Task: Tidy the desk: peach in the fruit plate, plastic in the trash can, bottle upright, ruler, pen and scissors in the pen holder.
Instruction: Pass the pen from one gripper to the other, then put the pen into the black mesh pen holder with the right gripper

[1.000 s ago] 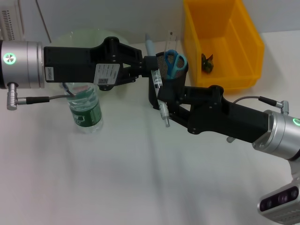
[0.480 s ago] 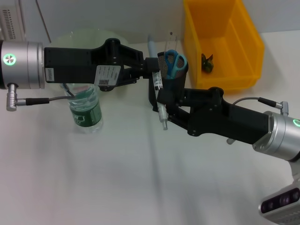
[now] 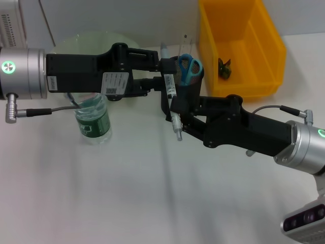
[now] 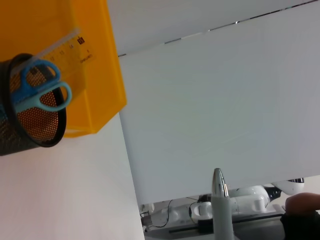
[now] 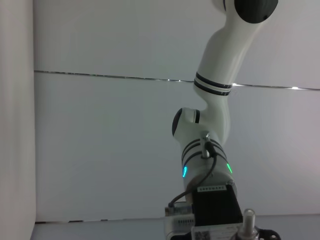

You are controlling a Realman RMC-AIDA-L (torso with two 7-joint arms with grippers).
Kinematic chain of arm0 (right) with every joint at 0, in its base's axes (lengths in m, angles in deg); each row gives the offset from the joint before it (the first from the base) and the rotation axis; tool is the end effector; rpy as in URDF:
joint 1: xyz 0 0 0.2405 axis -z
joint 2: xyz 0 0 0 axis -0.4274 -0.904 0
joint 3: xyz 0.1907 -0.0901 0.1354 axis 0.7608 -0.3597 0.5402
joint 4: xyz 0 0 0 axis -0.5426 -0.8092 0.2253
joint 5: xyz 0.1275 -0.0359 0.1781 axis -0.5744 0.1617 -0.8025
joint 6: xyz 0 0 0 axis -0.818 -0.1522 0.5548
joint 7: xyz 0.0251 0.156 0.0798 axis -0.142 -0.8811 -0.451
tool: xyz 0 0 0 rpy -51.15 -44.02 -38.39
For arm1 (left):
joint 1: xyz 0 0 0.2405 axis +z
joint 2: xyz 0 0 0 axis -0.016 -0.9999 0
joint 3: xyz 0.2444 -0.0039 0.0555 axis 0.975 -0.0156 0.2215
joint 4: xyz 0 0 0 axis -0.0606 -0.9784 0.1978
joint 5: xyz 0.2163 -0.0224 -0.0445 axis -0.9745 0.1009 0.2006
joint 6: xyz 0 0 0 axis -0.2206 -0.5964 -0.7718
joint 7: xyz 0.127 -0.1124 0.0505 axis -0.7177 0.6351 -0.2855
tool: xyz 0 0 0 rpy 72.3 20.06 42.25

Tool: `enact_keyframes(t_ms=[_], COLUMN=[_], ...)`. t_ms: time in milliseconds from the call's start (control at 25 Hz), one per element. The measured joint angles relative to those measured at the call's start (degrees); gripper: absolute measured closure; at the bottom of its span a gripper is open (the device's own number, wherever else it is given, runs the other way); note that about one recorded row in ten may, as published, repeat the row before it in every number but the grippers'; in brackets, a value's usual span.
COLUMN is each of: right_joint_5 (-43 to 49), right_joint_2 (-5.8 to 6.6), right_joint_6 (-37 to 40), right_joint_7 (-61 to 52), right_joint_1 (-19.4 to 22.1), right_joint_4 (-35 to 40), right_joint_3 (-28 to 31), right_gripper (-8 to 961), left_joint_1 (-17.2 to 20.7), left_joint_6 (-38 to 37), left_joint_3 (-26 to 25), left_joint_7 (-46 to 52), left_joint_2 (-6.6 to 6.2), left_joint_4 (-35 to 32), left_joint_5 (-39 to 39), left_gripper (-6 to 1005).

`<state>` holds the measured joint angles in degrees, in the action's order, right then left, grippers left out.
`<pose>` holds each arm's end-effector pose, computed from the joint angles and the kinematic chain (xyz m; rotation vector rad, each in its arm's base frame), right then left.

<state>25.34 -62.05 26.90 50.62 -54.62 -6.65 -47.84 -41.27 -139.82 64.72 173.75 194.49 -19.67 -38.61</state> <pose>0.1960 0.3016 -0.0552 -1.5520 -1.4954 0.5405 -0.1238 0.3802 -0.0130 2.1235 1.7778 0.6929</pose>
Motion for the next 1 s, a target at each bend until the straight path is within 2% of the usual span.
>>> enact_keyframes(t_ms=[40, 200, 480, 640, 720, 880, 920, 1000], right_joint_5=[0.00, -0.36, -0.64, -0.67, -0.69, -0.71, -0.72, -0.72], right_joint_2=[0.00, 0.00, 0.18, 0.20, 0.32, 0.34, 0.35, 0.35], right_joint_6=[0.08, 0.45, 4.48, 6.65, 8.27, 9.48, 9.81, 9.78], right_joint_7=[0.00, -0.31, -4.84, -11.42, -19.31, -27.81, -33.94, -37.14], right_joint_1=[0.05, 0.34, 1.46, 2.55, 3.34, 4.09, 4.15, 4.05], right_joint_4=[0.01, -0.20, -1.50, -1.10, -0.39, 0.54, 0.82, 0.85], right_joint_3=[0.00, 0.81, 5.61, 9.97, 13.98, 18.41, 21.07, 22.33], right_gripper=[763, 763, 766, 767, 766, 766, 766, 766], left_joint_1=[0.08, 0.80, 2.36, 4.78, 6.47, 9.70, 11.37, 11.94], left_joint_6=[-0.01, -0.92, -2.42, -3.80, -6.01, -9.30, -10.41, -10.61], left_joint_3=[-0.05, -0.77, -3.69, -3.81, -3.81, -3.81, -3.79, -3.75], left_joint_7=[-0.20, -2.78, -8.51, -18.40, -26.86, -40.72, -47.93, -50.70], left_joint_2=[-0.04, -0.30, -0.64, -0.85, -0.82, -0.44, -0.11, 0.04], left_joint_4=[0.00, -0.42, -0.09, -0.44, -0.52, -0.94, -1.10, -1.11], left_joint_5=[0.02, 0.20, 0.38, 2.50, 5.30, 8.92, 9.82, 9.97], left_gripper=[794, 637, 381, 368, 362, 349, 346, 340])
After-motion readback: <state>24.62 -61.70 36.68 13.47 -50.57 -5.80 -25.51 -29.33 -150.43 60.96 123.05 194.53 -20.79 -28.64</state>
